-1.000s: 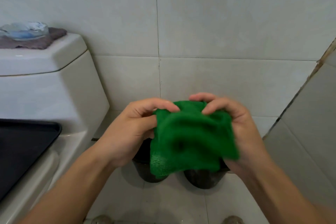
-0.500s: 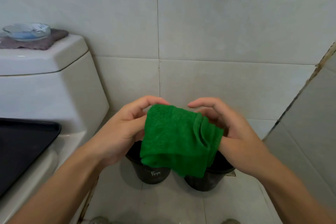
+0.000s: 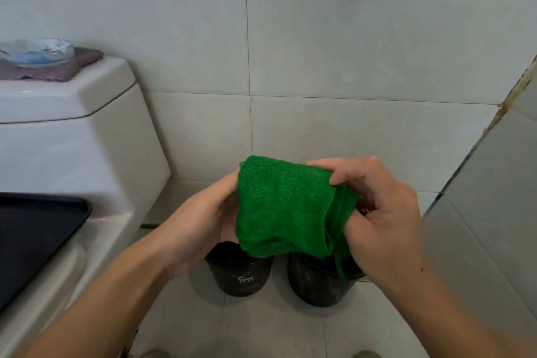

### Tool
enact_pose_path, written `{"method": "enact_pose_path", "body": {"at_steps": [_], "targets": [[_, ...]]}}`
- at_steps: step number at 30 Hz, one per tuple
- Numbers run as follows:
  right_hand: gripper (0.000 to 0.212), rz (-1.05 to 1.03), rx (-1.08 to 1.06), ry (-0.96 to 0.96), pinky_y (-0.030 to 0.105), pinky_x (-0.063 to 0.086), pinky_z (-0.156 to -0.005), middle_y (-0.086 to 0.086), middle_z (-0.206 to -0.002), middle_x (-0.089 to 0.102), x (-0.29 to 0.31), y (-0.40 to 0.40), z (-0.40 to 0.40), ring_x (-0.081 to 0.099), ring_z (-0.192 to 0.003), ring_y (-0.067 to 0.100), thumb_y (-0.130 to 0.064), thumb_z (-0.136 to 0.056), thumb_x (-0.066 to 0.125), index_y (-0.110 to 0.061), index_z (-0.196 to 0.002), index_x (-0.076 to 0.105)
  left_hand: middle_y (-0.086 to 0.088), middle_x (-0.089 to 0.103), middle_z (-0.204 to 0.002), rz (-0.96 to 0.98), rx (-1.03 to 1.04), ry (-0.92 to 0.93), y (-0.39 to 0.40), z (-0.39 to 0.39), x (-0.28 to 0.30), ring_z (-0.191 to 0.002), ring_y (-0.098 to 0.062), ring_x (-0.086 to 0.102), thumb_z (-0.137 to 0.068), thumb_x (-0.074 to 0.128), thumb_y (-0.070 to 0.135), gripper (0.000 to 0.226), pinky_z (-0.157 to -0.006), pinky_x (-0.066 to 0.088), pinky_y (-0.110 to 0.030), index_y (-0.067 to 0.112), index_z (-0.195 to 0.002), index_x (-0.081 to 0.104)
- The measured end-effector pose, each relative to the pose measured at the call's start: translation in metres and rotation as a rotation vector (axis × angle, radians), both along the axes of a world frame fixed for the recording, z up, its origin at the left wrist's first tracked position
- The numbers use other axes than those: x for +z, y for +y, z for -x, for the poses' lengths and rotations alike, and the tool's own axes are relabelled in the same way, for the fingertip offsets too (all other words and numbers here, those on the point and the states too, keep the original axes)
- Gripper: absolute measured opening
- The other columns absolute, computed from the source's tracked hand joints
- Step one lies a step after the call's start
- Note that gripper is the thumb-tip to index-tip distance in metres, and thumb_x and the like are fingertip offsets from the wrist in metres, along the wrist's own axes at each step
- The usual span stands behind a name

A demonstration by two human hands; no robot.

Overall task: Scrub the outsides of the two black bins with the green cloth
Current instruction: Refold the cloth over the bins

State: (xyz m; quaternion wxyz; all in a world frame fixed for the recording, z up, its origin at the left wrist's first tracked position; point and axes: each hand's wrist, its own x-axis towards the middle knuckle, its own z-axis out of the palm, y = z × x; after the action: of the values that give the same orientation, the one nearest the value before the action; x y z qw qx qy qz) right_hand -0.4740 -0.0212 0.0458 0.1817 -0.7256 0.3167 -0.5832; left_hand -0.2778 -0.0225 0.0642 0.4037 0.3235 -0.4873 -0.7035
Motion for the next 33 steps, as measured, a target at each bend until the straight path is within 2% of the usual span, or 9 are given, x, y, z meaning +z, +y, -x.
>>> {"method": "enact_pose_path", "body": {"at_steps": [6,12,14,17,19,22,26,29,33], "targets": [[0.045,-0.019,0.040,0.002,0.034,0.058,-0.081,-0.013,-0.111,0.068,0.002,-0.002,0.005,0.067,-0.104,0.012,0.014,-0.074,0.055,-0.028,-0.089,0.055,-0.001,0.065,-0.133,0.004,-0.161,0.026,0.001,-0.018,0.002,-0.119,-0.020,0.064,-0.078,0.057,0.071,0.068,-0.085,0.057,-0.031,0.026,-0.128,0.066],[0.038,-0.049,0.132,0.130,0.031,0.056,-0.071,-0.012,-0.118,0.064,0.001,0.001,0.005,0.065,-0.106,0.017,0.011,-0.075,0.055,-0.025,-0.085,0.059,-0.006,0.077,-0.095,0.206,0.106,-0.231,0.002,-0.008,-0.007,-0.086,-0.018,0.074,-0.059,0.078,0.034,0.037,-0.068,0.057,-0.025,0.019,-0.093,0.073],[0.038,-0.236,0.235,0.017,0.045,0.058,-0.067,-0.009,-0.121,0.065,0.002,-0.001,0.007,0.067,-0.100,0.022,0.009,-0.077,0.057,-0.029,-0.080,0.061,-0.005,0.077,-0.088,0.221,0.119,-0.226,0.002,-0.010,-0.004,-0.080,-0.017,0.074,-0.058,0.079,0.029,0.031,-0.065,0.057,-0.025,0.021,-0.088,0.075],[0.038,-0.465,0.392,-0.260,0.038,0.059,-0.077,0.000,-0.127,0.065,0.000,-0.004,0.008,0.067,-0.106,0.026,0.004,-0.078,0.061,-0.029,-0.096,0.068,-0.004,0.077,-0.087,0.245,0.173,-0.196,0.002,-0.012,-0.004,-0.079,-0.018,0.075,-0.055,0.081,0.028,0.029,-0.063,0.057,-0.025,0.026,-0.084,0.074],[0.051,-0.658,0.486,-0.428,0.039,0.055,-0.089,0.004,-0.131,0.063,-0.003,-0.005,0.010,0.063,-0.117,0.026,-0.023,-0.073,0.077,-0.026,-0.122,0.061,-0.003,0.077,-0.085,0.256,0.245,-0.202,0.002,-0.009,-0.005,-0.078,-0.017,0.074,-0.056,0.084,0.021,0.028,-0.062,0.057,-0.025,0.027,-0.082,0.073],[0.089,-0.849,0.485,-0.338,0.036,0.054,-0.092,0.004,-0.133,0.063,-0.007,-0.005,0.005,0.063,-0.118,0.020,-0.062,-0.060,0.080,-0.036,-0.138,0.047,-0.001,0.076,-0.081,0.259,0.338,-0.212,0.003,-0.002,-0.008,-0.075,-0.014,0.074,-0.062,0.079,0.014,0.026,-0.061,0.057,-0.023,0.022,-0.085,0.069],[0.057,-0.788,0.297,-0.141,0.026,0.057,-0.079,-0.002,-0.112,0.073,-0.007,-0.003,0.000,0.071,-0.101,0.016,-0.027,-0.068,0.082,-0.027,-0.122,0.063,-0.001,0.076,-0.082,0.302,0.333,-0.236,0.003,0.000,-0.009,-0.076,-0.014,0.073,-0.063,0.080,0.017,0.024,-0.062,0.057,-0.025,0.023,-0.084,0.071],[0.036,-0.870,0.363,-0.241,0.033,0.058,-0.081,0.009,-0.107,0.074,-0.007,-0.004,0.002,0.071,-0.100,0.027,-0.011,-0.071,0.073,-0.012,-0.108,0.073,-0.002,0.078,-0.087,0.262,0.309,-0.224,0.001,-0.001,-0.008,-0.080,-0.015,0.075,-0.068,0.073,0.016,0.018,-0.064,0.056,-0.022,0.023,-0.084,0.075],[0.040,-0.954,0.312,-0.404,0.037,0.058,-0.085,0.010,-0.111,0.073,-0.016,-0.007,0.000,0.069,-0.104,0.029,-0.012,-0.074,0.073,-0.010,-0.114,0.069,-0.004,0.078,-0.094,0.212,0.298,-0.230,-0.003,0.007,-0.011,-0.085,-0.016,0.075,-0.072,0.073,0.009,0.024,-0.067,0.057,-0.022,0.016,-0.096,0.073]]}}
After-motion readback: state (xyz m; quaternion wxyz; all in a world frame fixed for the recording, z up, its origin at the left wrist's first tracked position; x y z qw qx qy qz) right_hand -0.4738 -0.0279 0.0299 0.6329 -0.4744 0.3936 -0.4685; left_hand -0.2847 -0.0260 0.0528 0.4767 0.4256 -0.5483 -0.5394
